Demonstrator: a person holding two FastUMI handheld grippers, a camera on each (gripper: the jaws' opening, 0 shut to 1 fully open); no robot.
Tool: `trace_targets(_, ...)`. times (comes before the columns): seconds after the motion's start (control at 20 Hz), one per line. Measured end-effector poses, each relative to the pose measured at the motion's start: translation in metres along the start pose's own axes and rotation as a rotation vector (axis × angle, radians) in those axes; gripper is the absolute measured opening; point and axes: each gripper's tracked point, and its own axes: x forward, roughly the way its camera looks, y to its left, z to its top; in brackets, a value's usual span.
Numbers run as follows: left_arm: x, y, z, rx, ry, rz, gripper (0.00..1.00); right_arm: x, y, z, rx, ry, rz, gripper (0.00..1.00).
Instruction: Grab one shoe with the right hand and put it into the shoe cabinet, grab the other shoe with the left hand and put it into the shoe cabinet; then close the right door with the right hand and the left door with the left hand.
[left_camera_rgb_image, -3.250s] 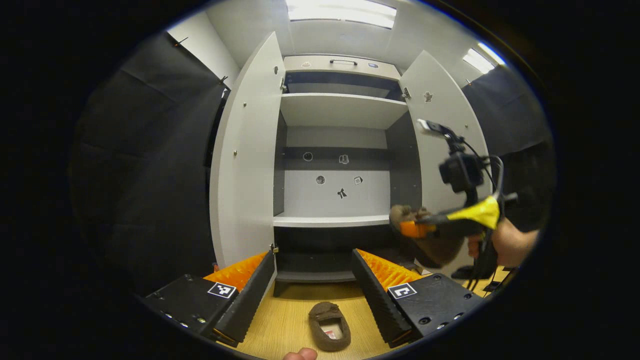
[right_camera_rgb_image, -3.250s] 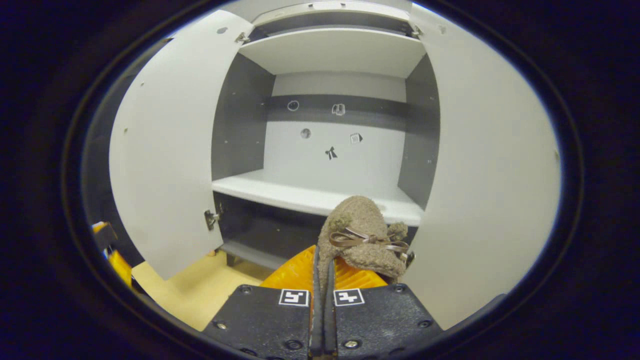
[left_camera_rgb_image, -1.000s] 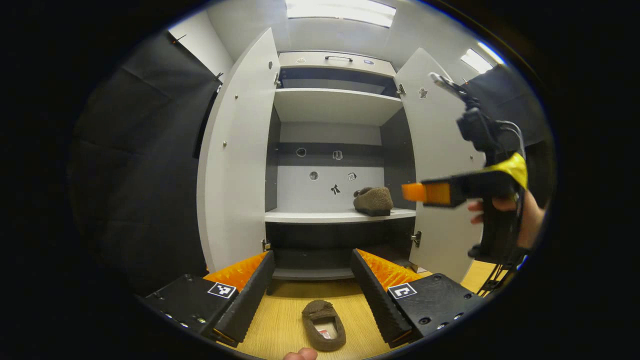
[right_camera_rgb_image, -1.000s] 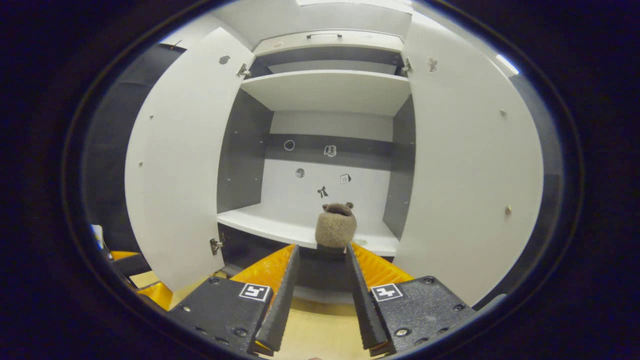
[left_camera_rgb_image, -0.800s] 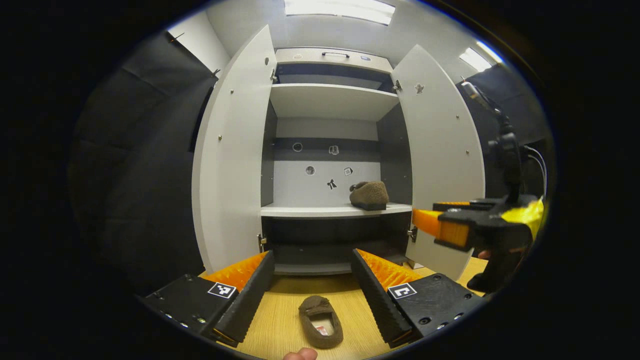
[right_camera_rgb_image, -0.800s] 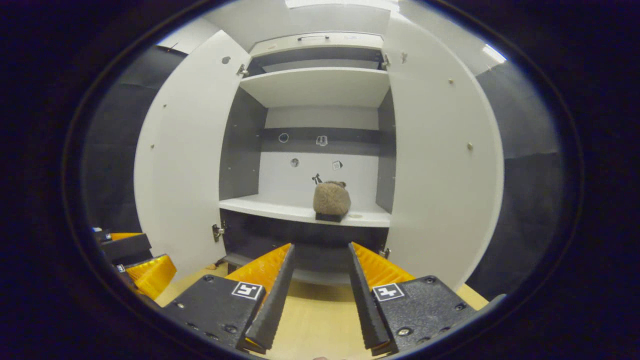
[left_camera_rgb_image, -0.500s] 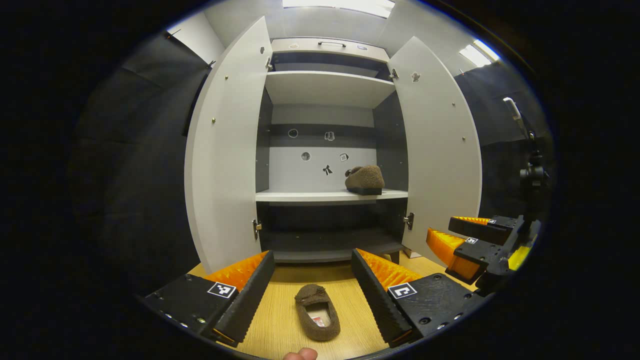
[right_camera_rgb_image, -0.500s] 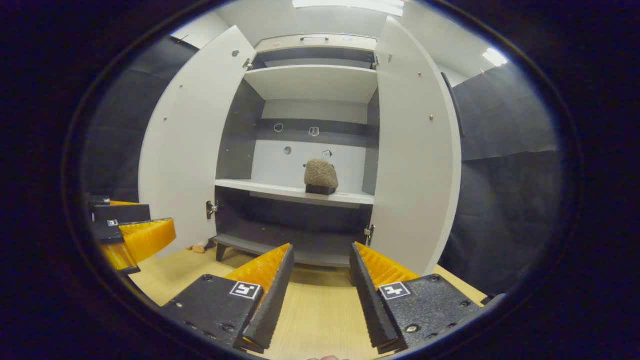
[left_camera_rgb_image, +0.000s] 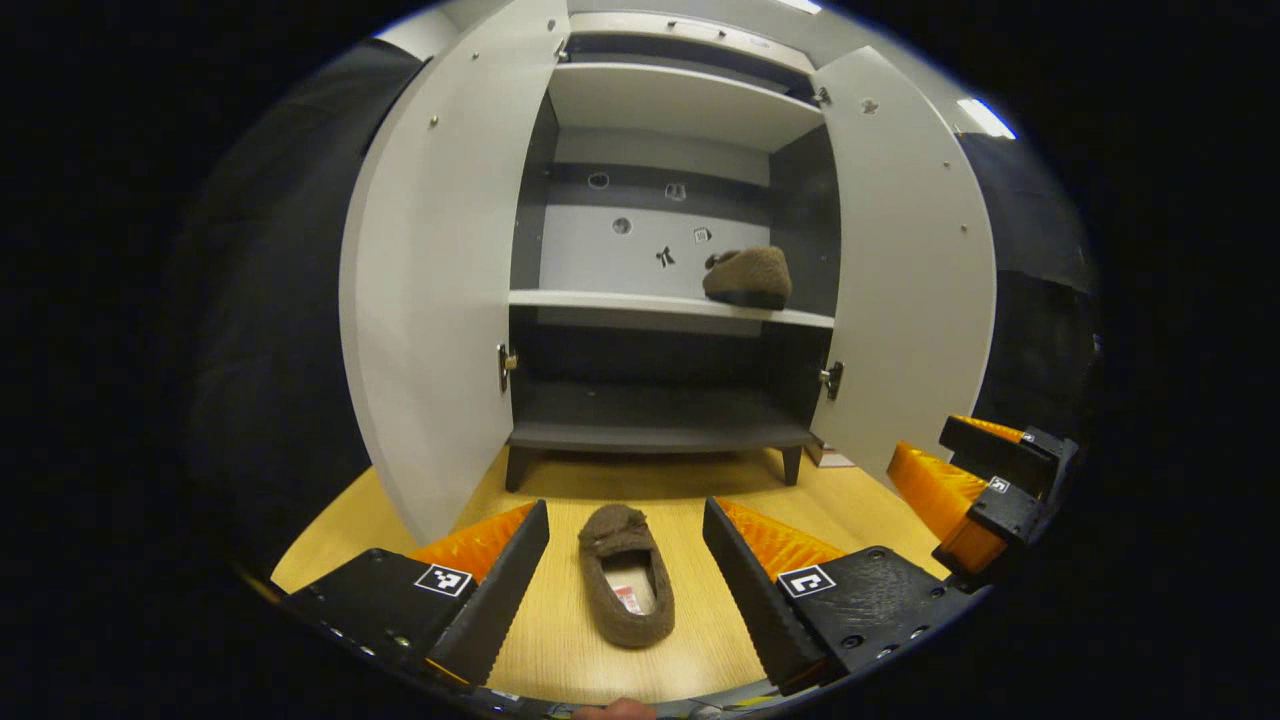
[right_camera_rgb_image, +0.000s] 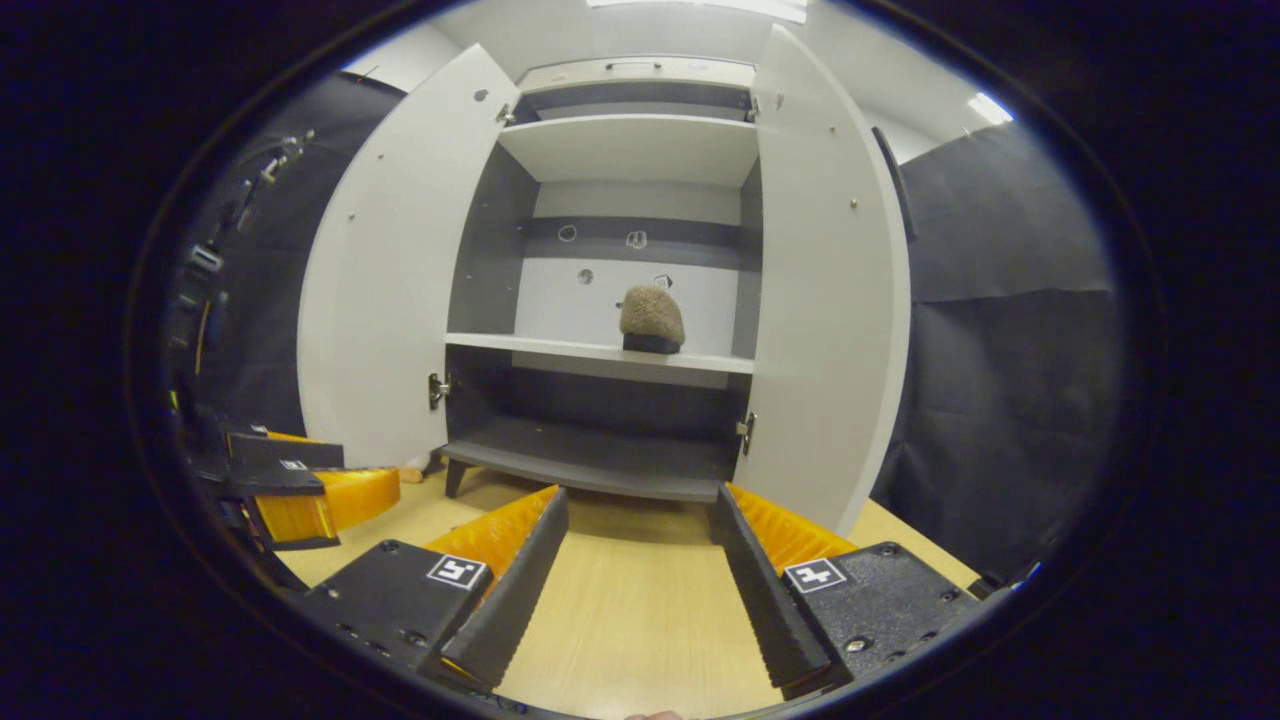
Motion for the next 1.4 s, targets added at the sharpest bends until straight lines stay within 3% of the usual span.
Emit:
trace_targets(0.25,0.026,0.02,-0.042,-0.118,0.174,0.028,0.95,-0.003,-0.002,-0.005,-0.007,0.024,-0.004,0.94)
trace_targets(0.5,0.047,0.038,-0.073,-0.136,0.262,0.091,0.96,-0.002,-0.009,-0.01,-0.017,0.048,-0.02,0.94)
trace_targets(0.8,0.064,0.05,-0.097,-0.143,0.279,0.133,0.96,0.001,-0.01,-0.017,-0.025,0.083,-0.025,0.97)
trace_targets(1.0,0.086,0.053,-0.108,-0.152,0.305,0.128,0.95,0.006,-0.009,-0.02,-0.032,0.105,-0.021,0.94)
trace_targets(1.25,0.101,0.057,-0.106,-0.178,0.257,0.132,0.94,0.011,-0.009,-0.024,-0.042,0.122,-0.024,0.94)
trace_targets(1.4,0.107,0.051,-0.107,-0.175,0.244,0.119,0.83,0.012,-0.009,-0.027,-0.044,0.13,-0.025,0.94)
